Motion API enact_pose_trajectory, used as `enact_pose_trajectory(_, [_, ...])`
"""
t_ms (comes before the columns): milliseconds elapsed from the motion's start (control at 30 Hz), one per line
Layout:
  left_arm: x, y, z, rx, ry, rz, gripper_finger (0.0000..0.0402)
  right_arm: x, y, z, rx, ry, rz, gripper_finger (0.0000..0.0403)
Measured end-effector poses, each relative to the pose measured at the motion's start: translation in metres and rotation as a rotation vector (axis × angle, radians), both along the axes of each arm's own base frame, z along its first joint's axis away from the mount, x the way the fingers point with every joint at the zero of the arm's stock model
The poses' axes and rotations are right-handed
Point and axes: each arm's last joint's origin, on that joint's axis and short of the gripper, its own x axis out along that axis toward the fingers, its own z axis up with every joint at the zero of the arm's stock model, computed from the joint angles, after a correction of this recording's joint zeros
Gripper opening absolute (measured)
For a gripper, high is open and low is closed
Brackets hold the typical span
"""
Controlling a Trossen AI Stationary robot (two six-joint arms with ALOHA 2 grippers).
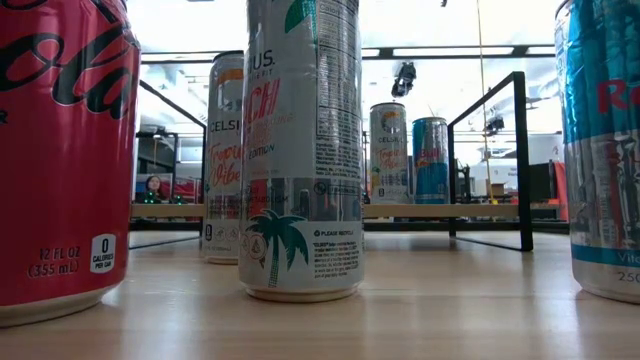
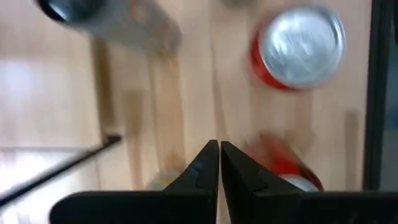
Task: Place canned beverage on shelf
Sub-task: Put the left red and black soda can on the shelf
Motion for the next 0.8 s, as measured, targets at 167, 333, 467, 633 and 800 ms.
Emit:
enact_pose_trajectory(167, [-0.023,-0.019,0.000,-0.033,0.040,-0.020,0.0000,0.001,0.001,0.001,0.008,-0.016,0.000,0.0018])
enact_pose_trajectory(333, [-0.037,-0.029,0.004,-0.073,0.021,0.059,0.0000,0.002,0.000,0.002,-0.005,-0.032,-0.006,0.0018])
enact_pose_trajectory(467, [-0.040,-0.032,0.003,-0.091,0.015,0.148,0.0000,0.004,-0.002,0.003,-0.022,-0.050,-0.035,0.0018])
enact_pose_trajectory(633, [-0.039,-0.035,0.003,-0.162,0.046,0.227,0.0021,0.006,-0.006,0.003,-0.024,-0.050,-0.050,0.0018])
enact_pose_trajectory(800, [-0.039,-0.037,0.003,-0.213,0.082,0.268,0.0089,0.007,-0.007,0.003,-0.028,-0.046,-0.046,0.0018])
